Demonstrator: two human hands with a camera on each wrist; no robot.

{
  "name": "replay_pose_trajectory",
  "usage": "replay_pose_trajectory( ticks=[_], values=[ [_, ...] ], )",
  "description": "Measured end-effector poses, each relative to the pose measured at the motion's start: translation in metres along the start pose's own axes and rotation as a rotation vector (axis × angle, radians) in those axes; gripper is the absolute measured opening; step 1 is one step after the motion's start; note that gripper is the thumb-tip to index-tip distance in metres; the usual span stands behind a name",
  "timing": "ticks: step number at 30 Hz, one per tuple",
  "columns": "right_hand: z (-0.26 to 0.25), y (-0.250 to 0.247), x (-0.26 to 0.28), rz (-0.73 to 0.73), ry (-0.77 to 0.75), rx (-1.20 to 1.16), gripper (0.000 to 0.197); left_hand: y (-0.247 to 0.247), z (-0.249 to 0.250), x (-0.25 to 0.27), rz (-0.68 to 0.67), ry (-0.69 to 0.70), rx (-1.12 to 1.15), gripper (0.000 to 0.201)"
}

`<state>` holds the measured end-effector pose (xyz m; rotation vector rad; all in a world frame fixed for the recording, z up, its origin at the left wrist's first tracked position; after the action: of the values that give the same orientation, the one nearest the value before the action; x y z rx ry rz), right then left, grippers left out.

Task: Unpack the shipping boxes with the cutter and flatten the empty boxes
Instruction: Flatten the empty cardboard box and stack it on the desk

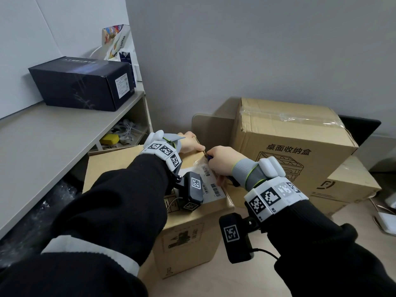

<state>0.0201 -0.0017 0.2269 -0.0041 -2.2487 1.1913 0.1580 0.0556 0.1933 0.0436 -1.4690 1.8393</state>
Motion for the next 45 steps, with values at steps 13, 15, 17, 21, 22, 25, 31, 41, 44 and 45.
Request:
replay_pose_trajectory(
  ticks=[13, 15, 17, 21, 22, 25, 31, 41, 44, 45],
  values=[
    [-0.004, 0.001, 0.007, -0.054, 0.067, 0.073, 0.023, 0.001, -0.004, -0.003, -0.008, -0.032, -0.039, 0.069],
    [-0.004, 0.000, 0.011, -0.075, 0.070, 0.065, 0.027, 0.001, -0.004, -0.003, -0.010, -0.030, -0.039, 0.070],
    [-0.003, 0.001, 0.015, -0.085, 0.071, 0.060, 0.029, 0.000, -0.004, -0.003, -0.013, -0.026, -0.048, 0.071],
    [-0.001, 0.002, 0.019, -0.115, 0.075, 0.066, 0.031, 0.001, -0.006, -0.005, -0.014, -0.032, -0.072, 0.074],
    [0.000, 0.002, 0.020, -0.126, 0.075, 0.068, 0.031, 0.000, -0.006, -0.005, -0.016, -0.033, -0.074, 0.074],
    [0.005, 0.003, 0.024, -0.161, 0.071, 0.077, 0.033, 0.000, -0.008, -0.007, -0.017, -0.046, -0.086, 0.075],
    [0.016, 0.007, 0.029, -0.163, 0.064, 0.055, 0.029, 0.002, -0.004, -0.002, 0.000, -0.041, -0.072, 0.074],
    [0.048, -0.007, 0.064, -0.218, -0.103, -0.181, 0.037, 0.005, -0.007, 0.010, 0.064, -0.046, -0.036, 0.072],
    [0.060, -0.009, 0.060, -0.106, -0.123, -0.391, 0.041, 0.004, -0.009, 0.014, 0.090, -0.047, 0.023, 0.071],
    [0.063, -0.007, 0.057, -0.074, -0.119, -0.423, 0.042, 0.005, -0.009, 0.016, 0.098, -0.052, 0.044, 0.074]
  ],
)
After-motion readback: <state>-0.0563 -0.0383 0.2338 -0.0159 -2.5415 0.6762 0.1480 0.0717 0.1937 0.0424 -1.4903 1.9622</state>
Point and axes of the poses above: each hand's wrist, its own x-axis away from the middle knuckle, its own y-axis out of the palm, z = x × y, the point moved 1 cm from there along -x, towards the middle knuckle, and after that the axes turned 9 degrees about -z, right-handed, at the moved point
